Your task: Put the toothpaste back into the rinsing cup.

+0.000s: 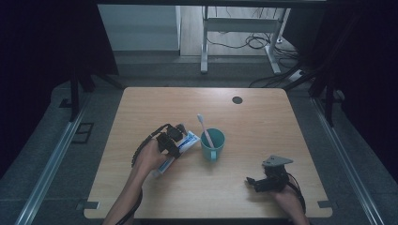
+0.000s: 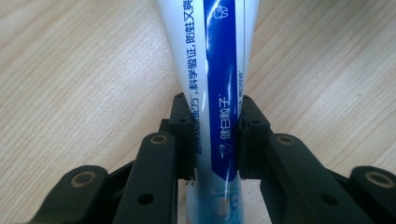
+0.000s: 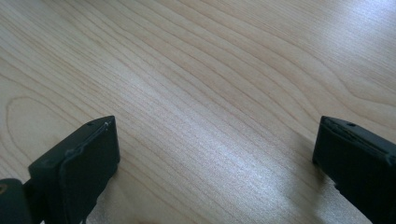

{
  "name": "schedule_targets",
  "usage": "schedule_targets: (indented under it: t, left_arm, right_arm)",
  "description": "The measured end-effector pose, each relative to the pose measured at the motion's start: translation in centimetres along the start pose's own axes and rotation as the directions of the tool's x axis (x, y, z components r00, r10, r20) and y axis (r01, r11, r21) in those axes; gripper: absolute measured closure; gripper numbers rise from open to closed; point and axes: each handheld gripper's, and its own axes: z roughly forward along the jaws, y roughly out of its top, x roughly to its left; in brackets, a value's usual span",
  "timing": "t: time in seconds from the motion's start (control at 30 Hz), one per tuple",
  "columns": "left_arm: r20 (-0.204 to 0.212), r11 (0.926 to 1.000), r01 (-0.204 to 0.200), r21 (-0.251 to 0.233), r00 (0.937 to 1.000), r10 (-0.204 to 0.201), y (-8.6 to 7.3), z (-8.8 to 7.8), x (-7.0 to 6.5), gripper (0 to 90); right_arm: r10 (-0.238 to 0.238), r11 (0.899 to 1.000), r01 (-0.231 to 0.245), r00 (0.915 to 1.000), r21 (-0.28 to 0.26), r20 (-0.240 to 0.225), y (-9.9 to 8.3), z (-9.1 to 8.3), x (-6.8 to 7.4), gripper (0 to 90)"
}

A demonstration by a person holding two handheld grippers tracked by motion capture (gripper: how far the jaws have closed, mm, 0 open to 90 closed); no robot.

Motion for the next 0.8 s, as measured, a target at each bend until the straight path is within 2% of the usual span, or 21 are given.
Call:
schedule_targets:
  t: [0.07, 0.1, 0.13, 0.43, 0.7, 0.73, 0.77, 0.8]
  left_arm:
    - [0.008, 0.9993, 0.013, -0.036, 0.9999, -0.012, -0.4, -0.5, 0.3, 72.6]
    - [0.008, 0.9993, 0.013, -0.036, 0.9999, -0.012, -0.4, -0.5, 0.3, 72.7]
    - [0.008, 0.9979, 0.016, -0.062, 0.9998, -0.016, -0.6, -0.8, 0.5, 72.7]
    - [0.013, 0.9896, 0.032, -0.140, 0.9995, -0.031, -1.6, -1.7, 1.1, 72.9]
    - [0.018, 0.9763, 0.032, -0.214, 0.9994, -0.028, -2.3, -2.8, 1.1, 73.0]
    - [0.019, 0.9719, 0.028, -0.234, 0.9995, -0.024, -2.5, -3.1, 1.0, 72.9]
    - [0.019, 0.9719, 0.028, -0.234, 0.9995, -0.024, -2.5, -3.1, 1.0, 72.9]
    - [0.022, 0.9667, 0.026, -0.255, 0.9995, -0.021, -2.6, -3.2, 1.0, 72.9]
  right_arm:
    - [0.000, 1.000, 0.000, 1.0000, 0.000, 0.000, 0.0, 0.0, 0.0, 0.4]
    - [0.000, 1.000, 0.000, 1.0000, 0.000, 0.000, 0.0, 0.0, 0.0, 0.4]
    - [0.000, 1.000, 0.000, 1.0000, 0.000, 0.000, 0.0, 0.0, 0.0, 0.4]
    - [0.000, 1.000, 0.000, 1.0000, 0.000, 0.000, 0.0, 0.0, 0.0, 0.4]
    - [0.003, 1.000, -0.003, 1.0000, 0.002, 0.000, 0.0, 0.0, 0.0, 0.4]
    - [0.003, 1.000, -0.003, 1.0000, 0.002, 0.000, 0.0, 0.0, 0.0, 0.4]
    - [0.003, 1.000, -0.003, 1.0000, 0.002, 0.000, 0.0, 0.0, 0.0, 0.4]
    - [0.003, 1.000, -0.003, 1.0000, 0.002, 0.000, 0.0, 0.0, 0.0, 0.4]
